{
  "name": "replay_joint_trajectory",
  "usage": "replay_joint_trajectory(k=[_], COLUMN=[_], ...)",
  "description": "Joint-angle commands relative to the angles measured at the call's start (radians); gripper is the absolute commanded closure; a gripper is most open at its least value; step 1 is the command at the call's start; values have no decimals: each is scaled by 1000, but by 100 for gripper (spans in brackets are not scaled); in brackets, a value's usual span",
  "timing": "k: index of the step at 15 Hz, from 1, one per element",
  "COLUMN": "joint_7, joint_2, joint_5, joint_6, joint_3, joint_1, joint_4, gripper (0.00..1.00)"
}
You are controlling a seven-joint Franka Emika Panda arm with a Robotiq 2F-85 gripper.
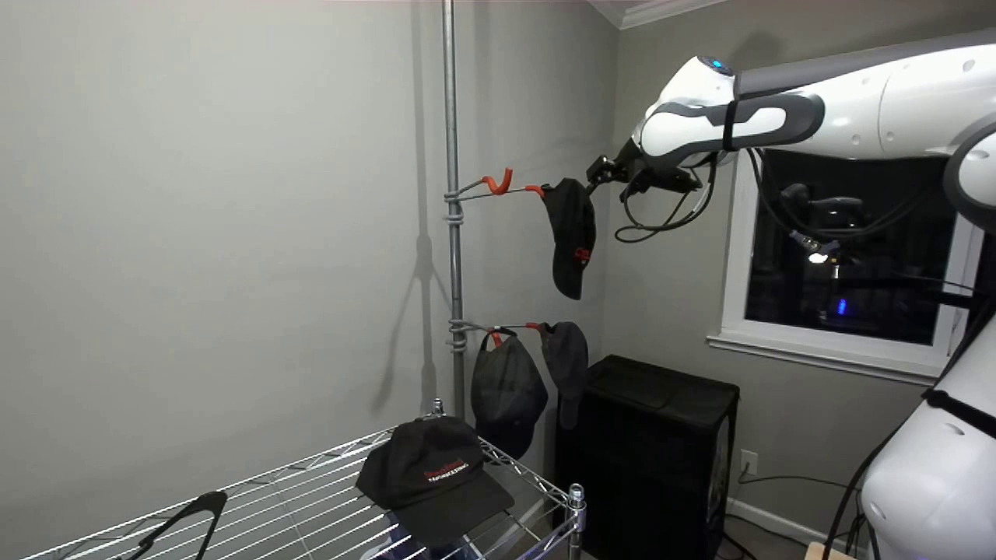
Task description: Pick up the black cap from the top left hanger and put it on the top shelf of the silver rack, pick up the black cap from the top right hanger and put it on top of the black cap on the first shelf of the silver rack, pick up the gray cap from the bottom left hanger and put it on the stacked black cap on the top shelf of the silver rack, pick up the gray cap from the bottom right hanger and put it on the stacked gray cap on the top shelf of the silver rack
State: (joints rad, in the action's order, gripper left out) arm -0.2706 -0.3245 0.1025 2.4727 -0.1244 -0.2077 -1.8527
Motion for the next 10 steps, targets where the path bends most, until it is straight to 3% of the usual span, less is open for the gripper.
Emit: replay_joint_trajectory(k=[1, 9, 10], joint_7=[0, 6, 11], joint_2=[75, 151, 155], joint_5=[28, 58, 60], joint_6=[23, 35, 33], joint_3=[11, 11, 10], joint_1=[-12, 0, 2], joint_4=[67, 129, 134], gripper=[0, 0, 25])
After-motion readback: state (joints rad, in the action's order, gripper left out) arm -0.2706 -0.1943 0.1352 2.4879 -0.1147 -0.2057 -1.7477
